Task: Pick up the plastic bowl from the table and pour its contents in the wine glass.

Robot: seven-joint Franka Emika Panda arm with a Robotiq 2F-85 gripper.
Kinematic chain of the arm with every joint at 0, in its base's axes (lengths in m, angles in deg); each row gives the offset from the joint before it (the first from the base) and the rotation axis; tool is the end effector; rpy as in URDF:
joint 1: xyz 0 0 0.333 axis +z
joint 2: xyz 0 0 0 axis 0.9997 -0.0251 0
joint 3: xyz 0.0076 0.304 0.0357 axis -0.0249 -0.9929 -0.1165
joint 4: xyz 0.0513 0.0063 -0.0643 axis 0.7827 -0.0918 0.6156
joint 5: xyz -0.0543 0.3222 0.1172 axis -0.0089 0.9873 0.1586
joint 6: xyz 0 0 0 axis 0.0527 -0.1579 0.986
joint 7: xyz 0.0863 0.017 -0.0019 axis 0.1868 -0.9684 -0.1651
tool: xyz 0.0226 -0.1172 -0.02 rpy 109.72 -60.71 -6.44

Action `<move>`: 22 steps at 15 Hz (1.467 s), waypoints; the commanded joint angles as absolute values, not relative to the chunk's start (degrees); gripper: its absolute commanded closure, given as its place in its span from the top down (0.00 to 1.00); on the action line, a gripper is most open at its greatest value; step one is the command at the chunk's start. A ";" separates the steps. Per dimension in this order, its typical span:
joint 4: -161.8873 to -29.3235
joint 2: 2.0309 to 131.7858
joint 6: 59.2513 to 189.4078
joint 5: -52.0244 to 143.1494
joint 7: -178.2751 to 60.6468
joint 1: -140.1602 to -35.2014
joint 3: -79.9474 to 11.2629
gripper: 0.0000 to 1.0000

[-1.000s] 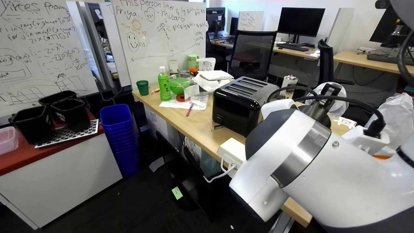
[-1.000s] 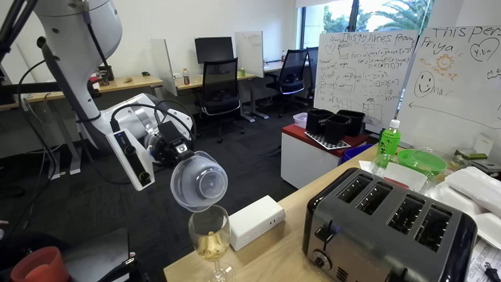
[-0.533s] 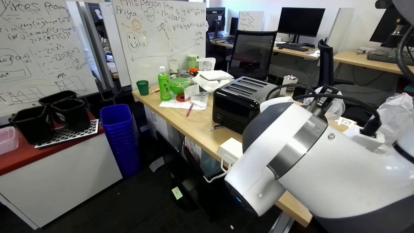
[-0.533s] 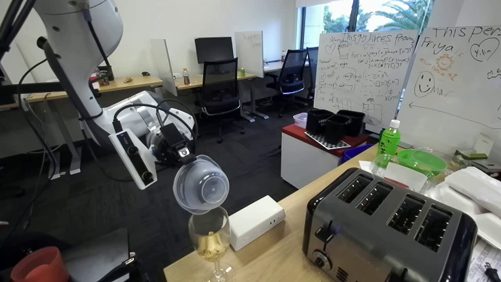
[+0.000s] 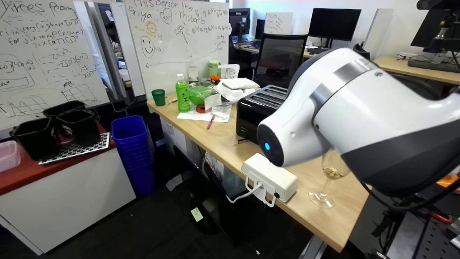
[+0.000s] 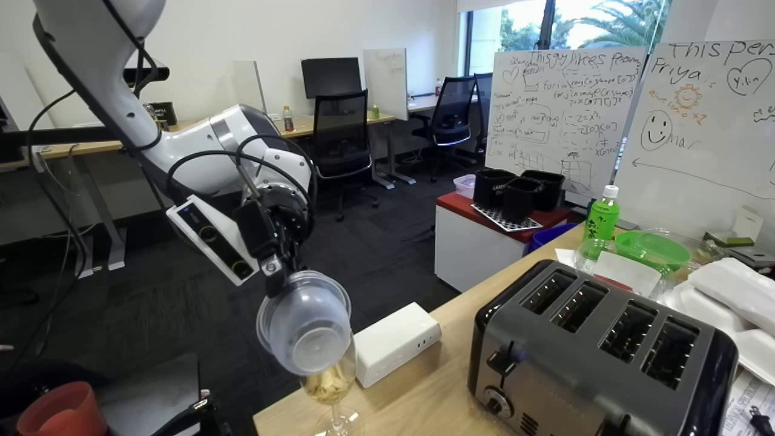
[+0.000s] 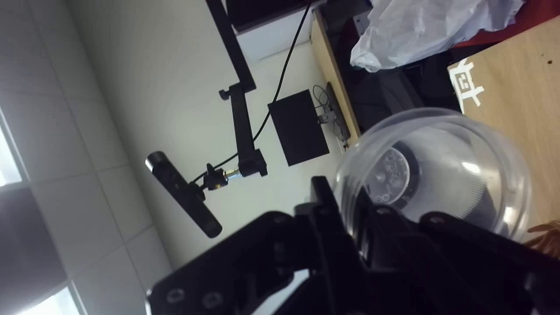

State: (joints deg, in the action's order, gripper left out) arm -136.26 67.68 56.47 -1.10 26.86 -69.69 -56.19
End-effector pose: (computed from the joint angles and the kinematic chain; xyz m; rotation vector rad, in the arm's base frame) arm 0.3409 0.1166 0.2781 1.5554 -0.4187 0.1508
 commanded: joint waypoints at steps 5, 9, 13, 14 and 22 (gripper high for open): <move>-146.48 81.99 75.76 2.52 33.85 -74.12 -52.94 0.03; -146.80 82.42 78.04 1.26 34.72 -74.51 -51.68 0.03; -147.23 82.87 78.73 1.19 34.78 -74.57 -51.66 0.11; -147.23 82.76 78.73 1.19 34.78 -74.45 -51.73 0.11; -147.47 83.27 80.93 1.86 33.69 -74.94 -51.24 0.03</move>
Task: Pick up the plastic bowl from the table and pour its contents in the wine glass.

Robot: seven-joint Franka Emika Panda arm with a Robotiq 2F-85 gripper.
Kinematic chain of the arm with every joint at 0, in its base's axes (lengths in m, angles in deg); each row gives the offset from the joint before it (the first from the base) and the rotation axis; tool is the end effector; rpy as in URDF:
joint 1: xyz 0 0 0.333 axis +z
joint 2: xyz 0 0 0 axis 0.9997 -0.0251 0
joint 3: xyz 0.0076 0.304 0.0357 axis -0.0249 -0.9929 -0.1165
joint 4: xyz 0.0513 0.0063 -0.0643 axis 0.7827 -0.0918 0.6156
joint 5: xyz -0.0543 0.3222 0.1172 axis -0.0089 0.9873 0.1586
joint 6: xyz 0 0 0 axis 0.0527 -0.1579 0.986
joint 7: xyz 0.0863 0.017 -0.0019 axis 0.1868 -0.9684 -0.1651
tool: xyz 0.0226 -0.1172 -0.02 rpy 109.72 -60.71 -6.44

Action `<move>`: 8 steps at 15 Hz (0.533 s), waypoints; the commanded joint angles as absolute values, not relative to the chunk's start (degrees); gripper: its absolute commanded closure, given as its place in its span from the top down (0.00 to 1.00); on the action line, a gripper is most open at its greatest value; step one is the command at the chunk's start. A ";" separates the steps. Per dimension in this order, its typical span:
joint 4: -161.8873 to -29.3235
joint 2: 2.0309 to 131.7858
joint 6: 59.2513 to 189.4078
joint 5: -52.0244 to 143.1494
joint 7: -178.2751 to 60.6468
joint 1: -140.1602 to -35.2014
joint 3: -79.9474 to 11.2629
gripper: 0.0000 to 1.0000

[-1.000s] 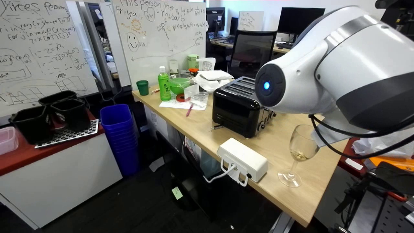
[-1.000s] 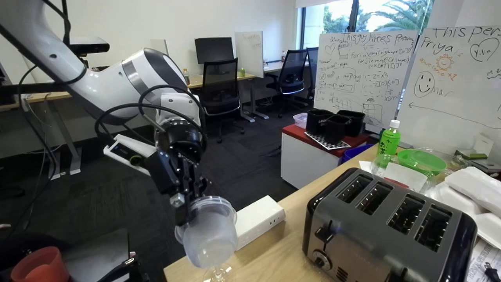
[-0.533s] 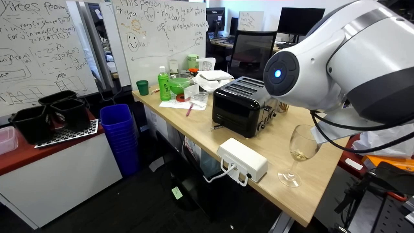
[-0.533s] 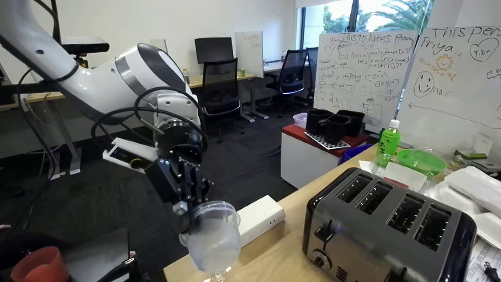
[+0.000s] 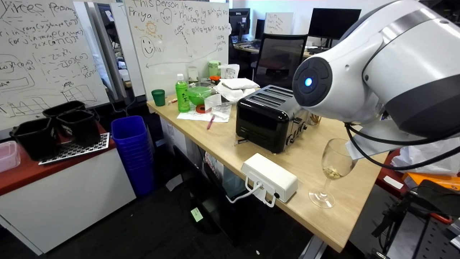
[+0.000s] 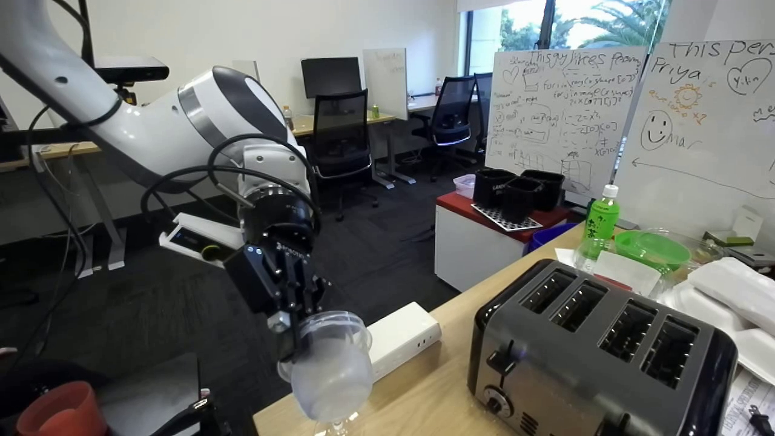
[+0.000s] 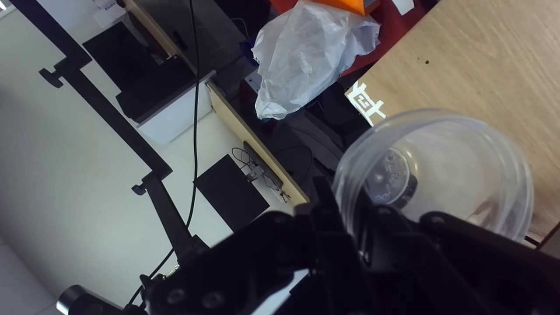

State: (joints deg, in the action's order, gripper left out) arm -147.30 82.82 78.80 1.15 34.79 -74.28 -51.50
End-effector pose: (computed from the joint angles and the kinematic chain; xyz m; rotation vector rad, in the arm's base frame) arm 0.3337 0.0722 0.2928 1.8190 -0.7616 0.2922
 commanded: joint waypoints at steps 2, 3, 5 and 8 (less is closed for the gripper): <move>-147.49 83.92 85.19 3.34 33.19 -76.09 -50.02 0.03; -147.32 84.13 87.69 4.77 33.38 -77.04 -48.98 0.03; -147.30 84.38 91.91 6.16 33.85 -78.72 -46.94 0.03; -147.06 84.53 97.43 8.90 34.62 -81.61 -43.86 0.03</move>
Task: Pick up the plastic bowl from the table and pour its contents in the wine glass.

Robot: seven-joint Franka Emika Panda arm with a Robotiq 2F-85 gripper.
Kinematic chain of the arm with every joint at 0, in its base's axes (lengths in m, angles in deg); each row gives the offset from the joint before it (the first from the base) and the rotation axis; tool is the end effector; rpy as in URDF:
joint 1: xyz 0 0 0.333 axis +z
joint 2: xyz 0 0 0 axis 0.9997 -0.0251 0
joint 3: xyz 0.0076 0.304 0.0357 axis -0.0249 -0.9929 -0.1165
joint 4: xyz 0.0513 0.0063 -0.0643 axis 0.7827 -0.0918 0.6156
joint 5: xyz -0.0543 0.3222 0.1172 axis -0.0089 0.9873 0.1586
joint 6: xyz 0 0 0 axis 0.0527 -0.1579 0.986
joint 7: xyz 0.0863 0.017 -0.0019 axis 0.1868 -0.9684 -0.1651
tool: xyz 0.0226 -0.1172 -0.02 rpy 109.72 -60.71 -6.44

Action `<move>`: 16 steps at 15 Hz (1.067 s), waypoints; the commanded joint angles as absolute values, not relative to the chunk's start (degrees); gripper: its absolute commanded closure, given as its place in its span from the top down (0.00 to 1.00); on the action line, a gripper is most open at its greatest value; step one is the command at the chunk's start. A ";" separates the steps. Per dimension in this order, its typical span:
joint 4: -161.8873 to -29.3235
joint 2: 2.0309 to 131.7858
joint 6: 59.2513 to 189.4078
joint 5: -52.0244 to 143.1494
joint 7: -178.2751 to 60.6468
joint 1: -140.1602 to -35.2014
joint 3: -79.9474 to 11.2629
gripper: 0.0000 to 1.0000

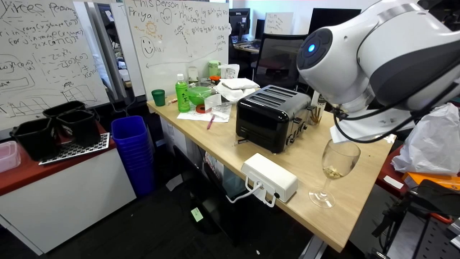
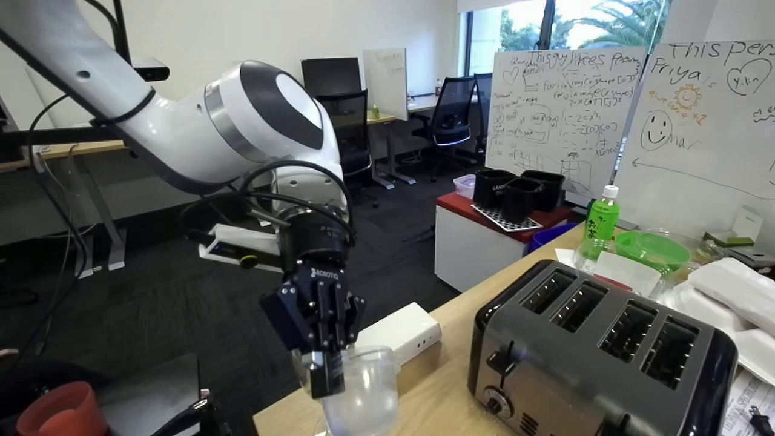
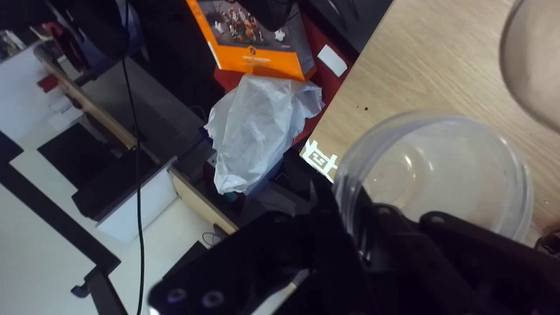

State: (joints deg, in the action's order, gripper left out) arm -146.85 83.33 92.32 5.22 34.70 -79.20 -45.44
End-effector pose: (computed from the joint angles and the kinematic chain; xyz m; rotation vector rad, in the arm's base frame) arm 0.3613 0.0363 0.2832 1.9620 -1.0329 0.2071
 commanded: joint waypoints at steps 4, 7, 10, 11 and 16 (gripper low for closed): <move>-147.00 83.63 105.85 13.66 37.61 -84.04 -41.41 0.03; -146.83 82.51 112.11 18.00 40.23 -85.27 -40.13 0.03; -146.70 81.12 117.01 23.95 41.30 -86.50 -38.73 0.03; -146.67 80.55 118.59 26.03 41.59 -86.87 -38.26 0.03; -145.84 76.30 124.55 33.74 41.68 -88.34 -35.82 0.03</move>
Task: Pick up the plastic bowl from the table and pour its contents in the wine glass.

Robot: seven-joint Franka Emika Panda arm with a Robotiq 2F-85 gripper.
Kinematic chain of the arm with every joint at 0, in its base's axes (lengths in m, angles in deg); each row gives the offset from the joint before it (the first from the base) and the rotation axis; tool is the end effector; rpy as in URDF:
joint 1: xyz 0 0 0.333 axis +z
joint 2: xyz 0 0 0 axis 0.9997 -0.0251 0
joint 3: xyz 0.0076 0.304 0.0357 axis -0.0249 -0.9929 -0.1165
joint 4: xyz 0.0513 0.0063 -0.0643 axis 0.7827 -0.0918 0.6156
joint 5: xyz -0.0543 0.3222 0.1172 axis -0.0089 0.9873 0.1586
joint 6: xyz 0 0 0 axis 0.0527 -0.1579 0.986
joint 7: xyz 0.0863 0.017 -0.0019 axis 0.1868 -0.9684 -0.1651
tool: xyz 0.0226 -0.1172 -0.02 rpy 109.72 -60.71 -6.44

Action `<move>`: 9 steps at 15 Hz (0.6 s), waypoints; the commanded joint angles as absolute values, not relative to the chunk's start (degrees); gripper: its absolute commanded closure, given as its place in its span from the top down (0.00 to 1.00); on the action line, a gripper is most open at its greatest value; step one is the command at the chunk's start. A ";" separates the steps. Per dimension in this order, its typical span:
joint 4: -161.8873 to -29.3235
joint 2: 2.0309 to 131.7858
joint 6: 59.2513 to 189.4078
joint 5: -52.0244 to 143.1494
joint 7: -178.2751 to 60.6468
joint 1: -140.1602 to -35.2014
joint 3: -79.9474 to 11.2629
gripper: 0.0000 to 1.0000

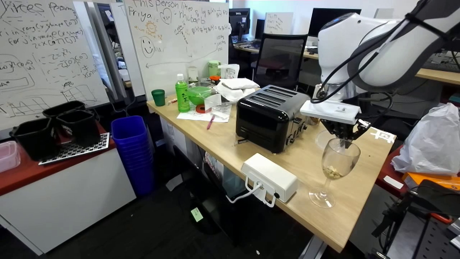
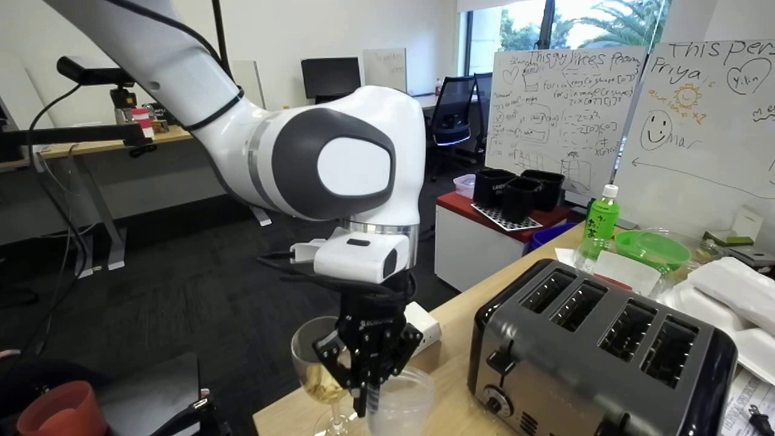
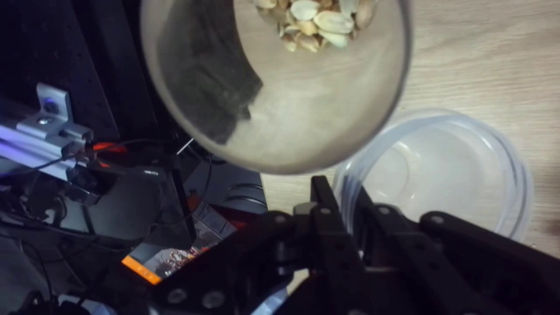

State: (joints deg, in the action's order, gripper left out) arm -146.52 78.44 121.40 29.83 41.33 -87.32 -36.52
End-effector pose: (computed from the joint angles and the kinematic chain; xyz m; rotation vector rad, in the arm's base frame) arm 0.4067 -0.0142 0.2475 1.9552 -1.9830 -0.0121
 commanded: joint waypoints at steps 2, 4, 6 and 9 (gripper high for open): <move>-145.46 74.79 126.06 36.56 41.22 -88.68 -34.88 0.03; -144.91 73.19 127.10 38.51 40.76 -88.70 -34.21 0.03; -144.17 71.87 127.41 40.22 40.63 -88.80 -33.58 0.03; -143.25 70.46 127.79 43.34 39.81 -89.20 -32.67 0.03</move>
